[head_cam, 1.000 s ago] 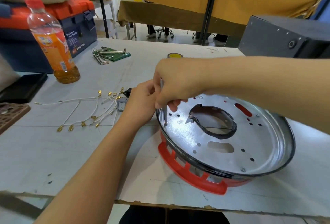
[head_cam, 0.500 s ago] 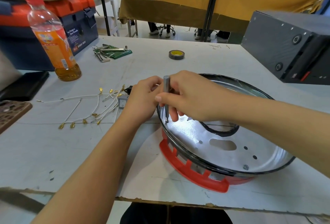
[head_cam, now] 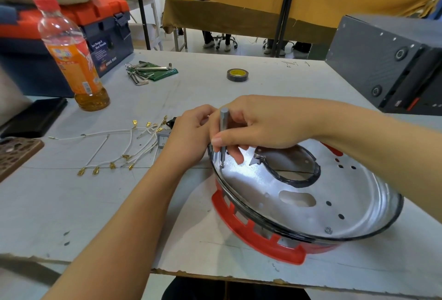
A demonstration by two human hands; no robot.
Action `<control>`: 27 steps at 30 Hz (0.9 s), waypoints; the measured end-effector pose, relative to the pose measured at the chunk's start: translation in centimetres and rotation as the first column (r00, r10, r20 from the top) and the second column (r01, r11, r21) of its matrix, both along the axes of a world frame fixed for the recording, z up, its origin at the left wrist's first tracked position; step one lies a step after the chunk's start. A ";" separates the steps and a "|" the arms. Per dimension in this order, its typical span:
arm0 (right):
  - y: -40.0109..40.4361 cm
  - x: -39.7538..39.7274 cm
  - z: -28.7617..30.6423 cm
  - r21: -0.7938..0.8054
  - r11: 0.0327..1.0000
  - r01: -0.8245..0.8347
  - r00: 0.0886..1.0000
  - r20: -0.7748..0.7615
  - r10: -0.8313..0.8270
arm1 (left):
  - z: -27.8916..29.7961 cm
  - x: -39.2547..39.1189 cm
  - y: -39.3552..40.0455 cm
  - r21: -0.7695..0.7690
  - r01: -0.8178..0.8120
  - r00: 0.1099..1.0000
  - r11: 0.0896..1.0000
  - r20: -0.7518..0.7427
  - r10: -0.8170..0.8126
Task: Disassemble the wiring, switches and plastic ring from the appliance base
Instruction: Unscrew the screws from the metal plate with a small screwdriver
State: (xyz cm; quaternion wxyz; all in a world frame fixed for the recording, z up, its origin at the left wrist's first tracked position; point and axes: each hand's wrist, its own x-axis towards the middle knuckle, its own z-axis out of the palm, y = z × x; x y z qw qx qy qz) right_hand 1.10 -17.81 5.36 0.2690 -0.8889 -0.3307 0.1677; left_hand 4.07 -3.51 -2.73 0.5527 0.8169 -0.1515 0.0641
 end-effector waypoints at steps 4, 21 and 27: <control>0.1 -0.6 -1.2 0.128 0.965 0.228 0.971 0.040 -0.235 | -0.2 0.1 -0.1 -0.034 -0.022 1.000 0.999 -0.008 0.022; 1.9 -2.7 -2.8 0.274 0.826 0.493 0.800 0.231 -0.554 | -0.5 0.2 0.0 -0.036 -0.016 1.000 0.999 -0.014 0.016; 1.5 -2.8 -3.9 0.401 0.724 0.561 0.783 0.026 -0.621 | -0.6 0.4 -0.1 -0.043 -0.039 0.999 0.998 -0.025 0.038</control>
